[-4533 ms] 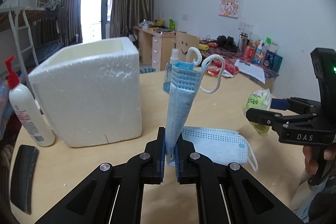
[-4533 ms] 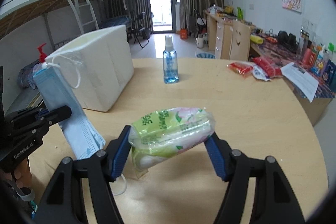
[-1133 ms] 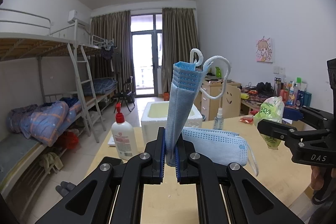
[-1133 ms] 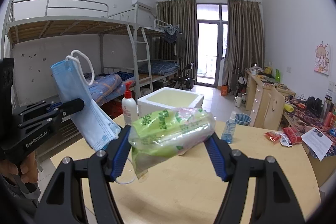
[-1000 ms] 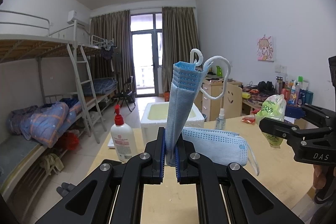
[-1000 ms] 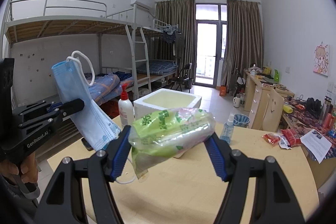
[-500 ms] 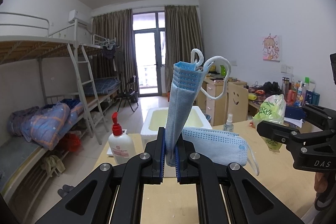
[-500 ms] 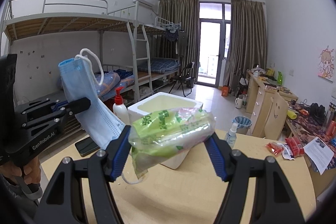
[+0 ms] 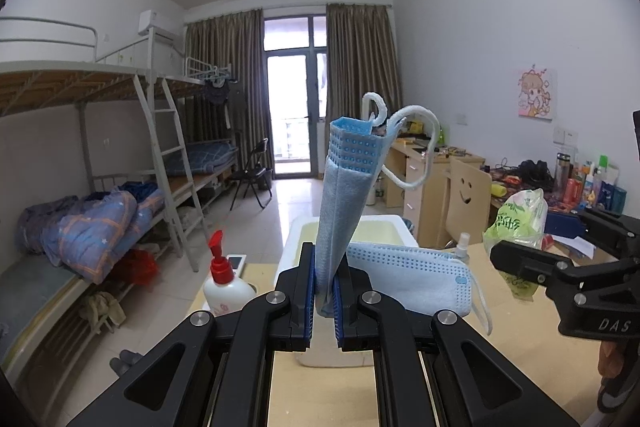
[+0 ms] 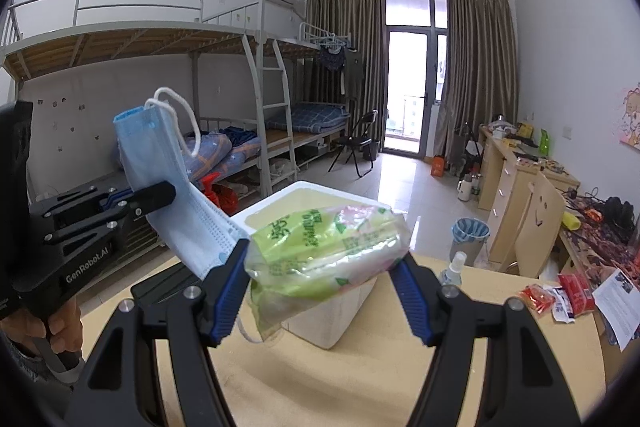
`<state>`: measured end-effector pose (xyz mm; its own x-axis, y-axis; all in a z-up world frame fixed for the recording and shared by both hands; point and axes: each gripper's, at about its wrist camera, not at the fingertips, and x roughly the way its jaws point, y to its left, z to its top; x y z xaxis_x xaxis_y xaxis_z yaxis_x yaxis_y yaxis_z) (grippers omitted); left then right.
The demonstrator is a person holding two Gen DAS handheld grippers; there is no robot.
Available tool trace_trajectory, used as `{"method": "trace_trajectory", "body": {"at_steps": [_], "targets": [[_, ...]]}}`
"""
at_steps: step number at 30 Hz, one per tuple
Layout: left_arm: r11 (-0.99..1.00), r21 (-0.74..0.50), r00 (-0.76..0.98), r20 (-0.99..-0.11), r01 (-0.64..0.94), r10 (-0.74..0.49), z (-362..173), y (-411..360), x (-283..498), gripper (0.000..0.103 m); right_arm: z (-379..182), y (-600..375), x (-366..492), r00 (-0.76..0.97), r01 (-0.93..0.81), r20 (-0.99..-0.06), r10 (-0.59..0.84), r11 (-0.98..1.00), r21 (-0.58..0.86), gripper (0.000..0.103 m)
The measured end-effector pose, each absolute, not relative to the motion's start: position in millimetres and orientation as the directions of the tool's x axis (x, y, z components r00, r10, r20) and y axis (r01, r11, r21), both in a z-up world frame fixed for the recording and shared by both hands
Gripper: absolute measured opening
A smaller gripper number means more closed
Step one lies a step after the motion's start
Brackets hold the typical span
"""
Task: Organize soft objects
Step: 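Lift the blue mask and wet-wipes pack and carry both over the foam box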
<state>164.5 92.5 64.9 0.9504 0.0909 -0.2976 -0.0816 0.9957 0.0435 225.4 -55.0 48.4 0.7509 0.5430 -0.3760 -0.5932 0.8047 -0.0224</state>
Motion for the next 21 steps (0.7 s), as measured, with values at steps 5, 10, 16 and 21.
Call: {"method": "trace_trajectory", "body": {"at_steps": [5,10,16,21], "targets": [[0.995,0.039,0.946,-0.309,-0.09,0.098,65,97,180,0.008,48,-47,244,0.741,-0.606,-0.384,0.55,0.795,-0.03,0.072],[0.995,0.035,0.941,-0.322,-0.097,0.103,65,100,196,0.008,48,-42,257,0.735,-0.611,-0.386,0.557,0.791,-0.021,0.072],[0.993,0.029,0.936,-0.333,-0.113,0.116,63,107,213,0.008,46,-36,275,0.735,-0.607,-0.392,0.553,0.795,-0.017,0.072],[0.992,0.028,0.928,-0.35,-0.124,0.126,59,111,229,0.008,43,-32,286,0.728,-0.611,-0.403,0.554,0.791,-0.016,0.072]]}}
